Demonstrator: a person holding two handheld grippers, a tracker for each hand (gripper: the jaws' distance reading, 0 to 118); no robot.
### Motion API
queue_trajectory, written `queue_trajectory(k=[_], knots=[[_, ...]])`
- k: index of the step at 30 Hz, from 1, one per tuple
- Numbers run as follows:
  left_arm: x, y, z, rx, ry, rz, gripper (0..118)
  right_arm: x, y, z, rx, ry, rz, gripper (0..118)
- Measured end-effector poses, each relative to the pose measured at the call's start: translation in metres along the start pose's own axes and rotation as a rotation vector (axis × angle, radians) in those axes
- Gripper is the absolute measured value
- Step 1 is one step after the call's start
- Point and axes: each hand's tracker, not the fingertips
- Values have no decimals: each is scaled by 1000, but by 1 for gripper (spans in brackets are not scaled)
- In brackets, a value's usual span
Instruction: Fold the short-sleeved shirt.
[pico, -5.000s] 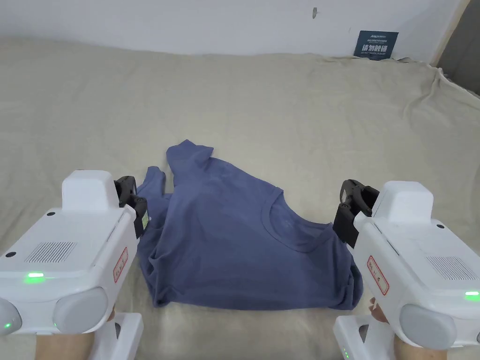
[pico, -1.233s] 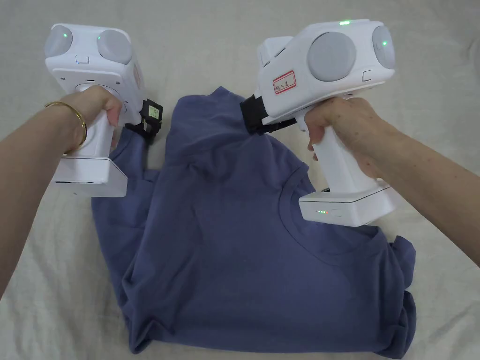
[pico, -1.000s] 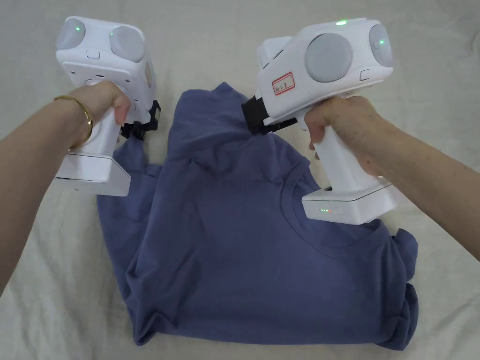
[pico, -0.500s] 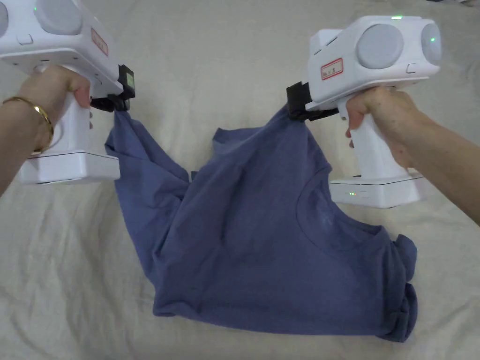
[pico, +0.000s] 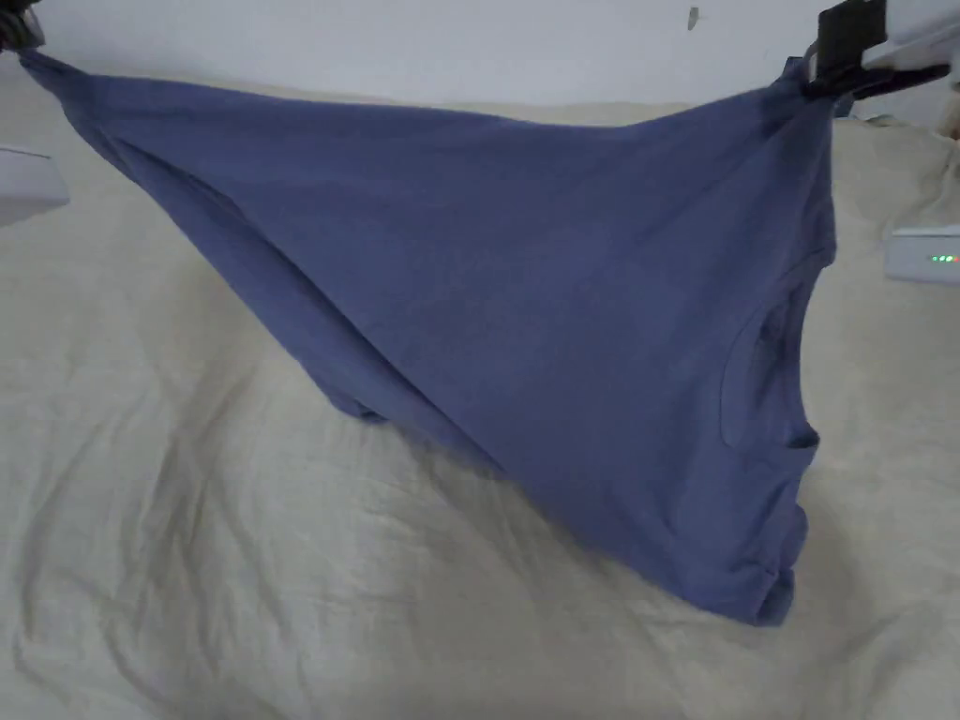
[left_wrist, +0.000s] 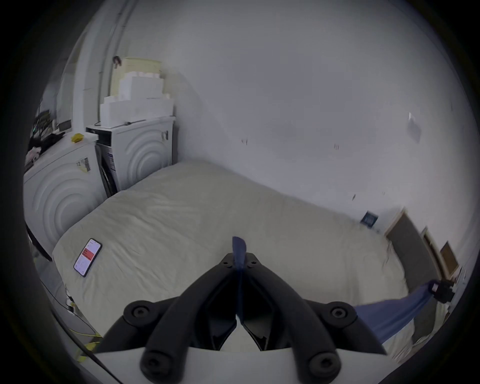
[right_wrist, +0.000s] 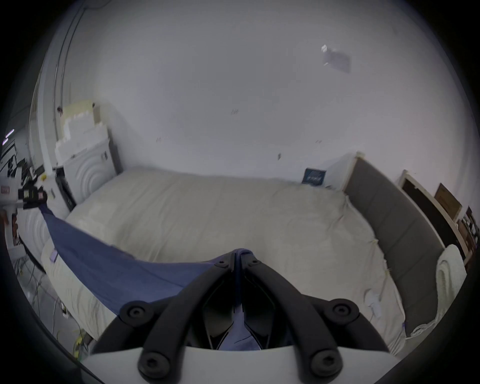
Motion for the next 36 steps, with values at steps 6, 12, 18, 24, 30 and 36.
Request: queue_trajectory(k=[6, 12, 18, 24, 30, 36], knots=[[4, 36, 67, 124, -19, 17, 0, 29, 40, 80, 148, -5, -72, 2], [28, 86, 113, 262, 2, 5, 0, 24, 76, 131, 266, -41, -16, 2], [60, 116, 112, 292, 55, -18, 0, 27, 118, 131, 290, -74, -32, 2], [92, 132, 62, 273, 107, -49, 0, 34, 159, 93, 288, -144, -54, 2], [137, 147, -16, 268, 157, -101, 0, 42, 198, 25, 276, -237, -48, 2], [179, 165, -85, 371, 187, -214, 0, 44, 217, -2, 336, -318, -1, 2]])
